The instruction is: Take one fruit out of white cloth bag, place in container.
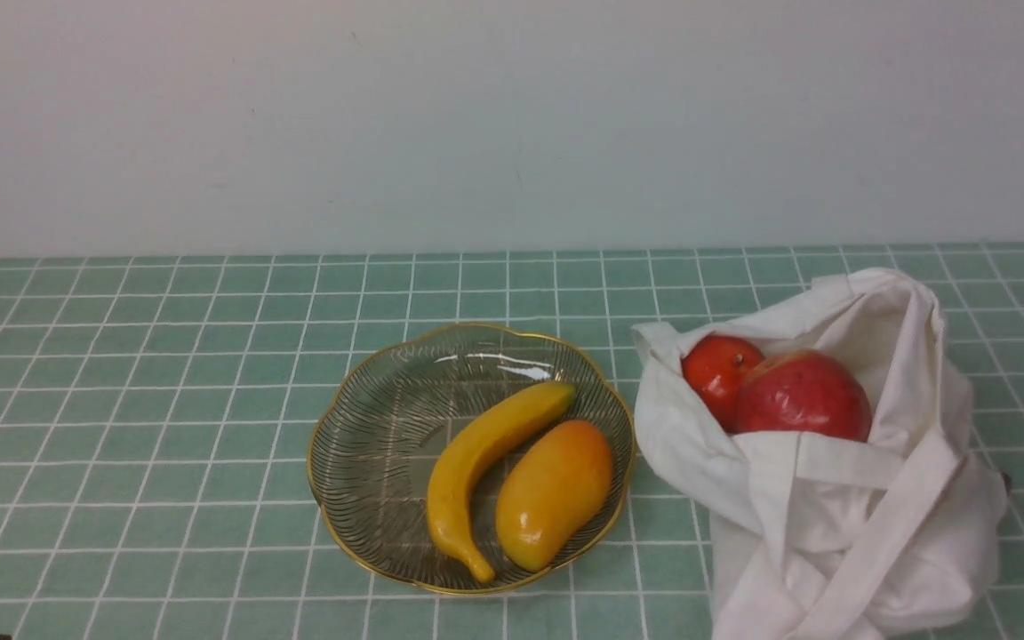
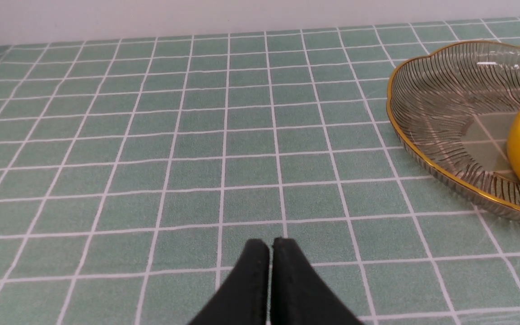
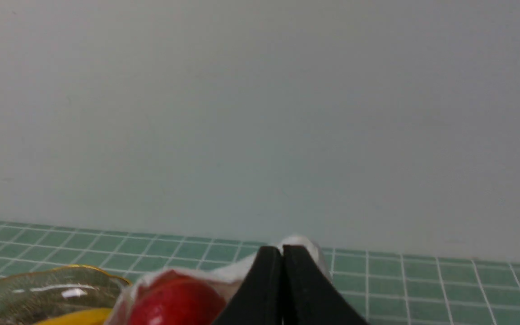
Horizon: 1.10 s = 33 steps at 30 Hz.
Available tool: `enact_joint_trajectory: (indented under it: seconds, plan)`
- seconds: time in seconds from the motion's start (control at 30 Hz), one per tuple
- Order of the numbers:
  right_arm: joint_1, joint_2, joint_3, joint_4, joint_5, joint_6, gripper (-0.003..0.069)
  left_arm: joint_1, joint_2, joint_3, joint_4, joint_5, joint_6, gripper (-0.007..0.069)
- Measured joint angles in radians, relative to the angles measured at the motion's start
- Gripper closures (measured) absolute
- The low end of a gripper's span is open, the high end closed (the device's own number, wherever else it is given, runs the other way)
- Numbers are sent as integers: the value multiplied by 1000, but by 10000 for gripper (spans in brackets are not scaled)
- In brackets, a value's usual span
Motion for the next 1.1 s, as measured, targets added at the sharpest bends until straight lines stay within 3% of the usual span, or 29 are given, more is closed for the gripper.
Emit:
enact_joint_trajectory:
  seconds: [0.2, 0.37, 1.1]
  plan:
    - [-94, -214, 265, -3, 24, 0, 671, 0, 0, 0, 0, 0, 0, 632]
    - [-100, -252, 272, -13, 165, -8, 671, 0, 0, 0, 0, 0, 0, 632]
    - [-100, -252, 272, -17, 171, -19, 671, 0, 0, 0, 1, 0, 0, 632]
